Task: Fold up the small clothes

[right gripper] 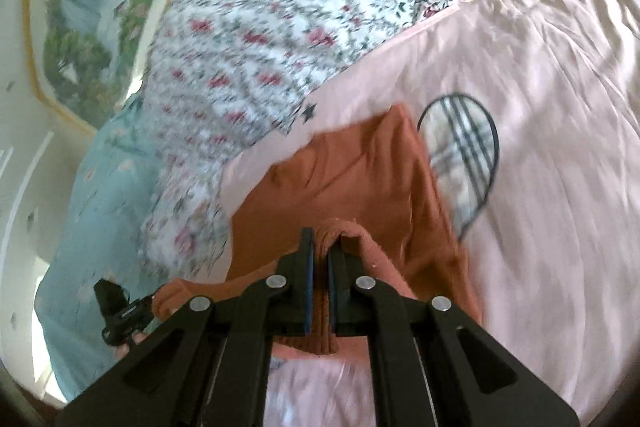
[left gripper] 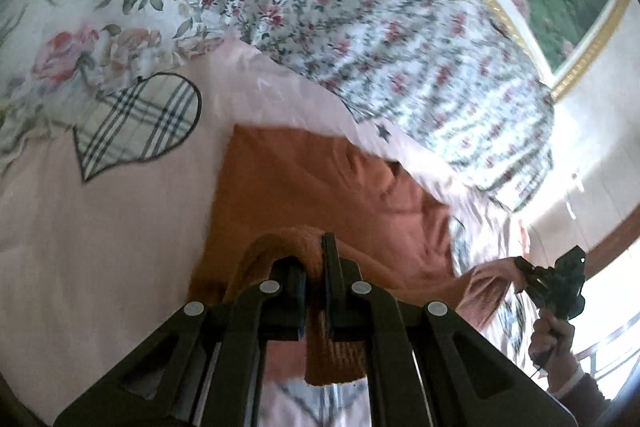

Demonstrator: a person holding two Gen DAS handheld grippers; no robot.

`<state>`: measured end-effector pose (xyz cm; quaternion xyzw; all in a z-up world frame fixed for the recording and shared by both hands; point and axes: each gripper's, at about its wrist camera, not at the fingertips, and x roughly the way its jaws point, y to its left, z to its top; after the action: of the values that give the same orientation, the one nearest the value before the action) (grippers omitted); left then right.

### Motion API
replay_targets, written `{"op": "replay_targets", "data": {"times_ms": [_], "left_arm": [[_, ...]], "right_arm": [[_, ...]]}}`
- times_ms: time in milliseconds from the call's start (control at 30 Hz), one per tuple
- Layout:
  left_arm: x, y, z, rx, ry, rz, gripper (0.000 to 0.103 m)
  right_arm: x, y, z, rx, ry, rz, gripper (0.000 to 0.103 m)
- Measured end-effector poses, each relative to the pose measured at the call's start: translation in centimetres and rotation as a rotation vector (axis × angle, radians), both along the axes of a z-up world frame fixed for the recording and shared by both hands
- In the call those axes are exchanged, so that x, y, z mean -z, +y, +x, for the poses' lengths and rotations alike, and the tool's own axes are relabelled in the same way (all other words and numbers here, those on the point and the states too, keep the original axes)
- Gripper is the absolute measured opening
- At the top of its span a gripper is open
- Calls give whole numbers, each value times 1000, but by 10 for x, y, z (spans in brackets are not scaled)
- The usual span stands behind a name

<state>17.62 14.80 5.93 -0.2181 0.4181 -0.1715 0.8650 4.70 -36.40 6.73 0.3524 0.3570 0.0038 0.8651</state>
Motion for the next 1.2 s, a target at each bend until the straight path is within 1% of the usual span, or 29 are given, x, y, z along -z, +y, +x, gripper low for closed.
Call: {"op": "replay_targets", "data": {"times_ms": [67,167,267,400,533,600,667,700,733,767,800,833,867,900,933,967,1000,1033,1067,1100,1167,1200], "left_arm": [[10,-2,23,-13,18,5,4],[28,-4,55,-22,56,18,4],[36,-7,70,-26,65,19,4],[44,-8,88,-47,68,6,4],[67,-11,108,-81,122,28,6],[86,-13,117,-82,181,46,7],[91,-14,113,-69,198,22,12],[89,-14,106,-58,190,-2,14],[85,-17,95,-41,177,-17,17],[81,-21,83,-21,166,-25,21],[79,-26,72,-1,159,-31,22],[77,-34,60,26,157,-40,24],[80,-49,46,74,169,-42,24],[85,-63,38,117,186,-32,24],[89,-74,34,146,201,-19,24],[97,-90,31,186,224,5,24],[107,-107,30,224,249,43,24],[115,-119,33,239,263,81,24],[121,-125,38,239,269,99,24],[123,-126,44,233,271,98,24],[126,-124,61,224,269,79,22],[126,-121,76,219,259,94,20]], "right_arm": [[8,-9,26,3,15,-10,6],[22,-22,55,9,47,-16,6],[34,-30,75,8,83,-34,6],[55,-44,91,29,120,-28,6],[78,-51,107,35,179,-50,7],[87,-52,113,31,226,-64,8],[90,-53,113,36,252,-55,8],[87,-54,109,46,253,-51,9],[79,-52,101,64,243,-76,14],[68,-47,92,81,223,-132,17],[57,-39,83,86,198,-195,23],[50,-30,75,75,174,-232,26],[46,-16,68,22,147,-242,26],[49,0,65,-64,146,-221,26],[58,17,67,-160,174,-202,26],[71,37,70,-259,220,-197,26],[82,52,73,-325,252,-203,26],[95,69,78,-405,284,-213,26],[105,80,84,-456,304,-232,26],[112,85,91,-476,316,-258,26],[119,82,109,-465,319,-297,25],[121,76,120,-455,322,-312,25]]}}
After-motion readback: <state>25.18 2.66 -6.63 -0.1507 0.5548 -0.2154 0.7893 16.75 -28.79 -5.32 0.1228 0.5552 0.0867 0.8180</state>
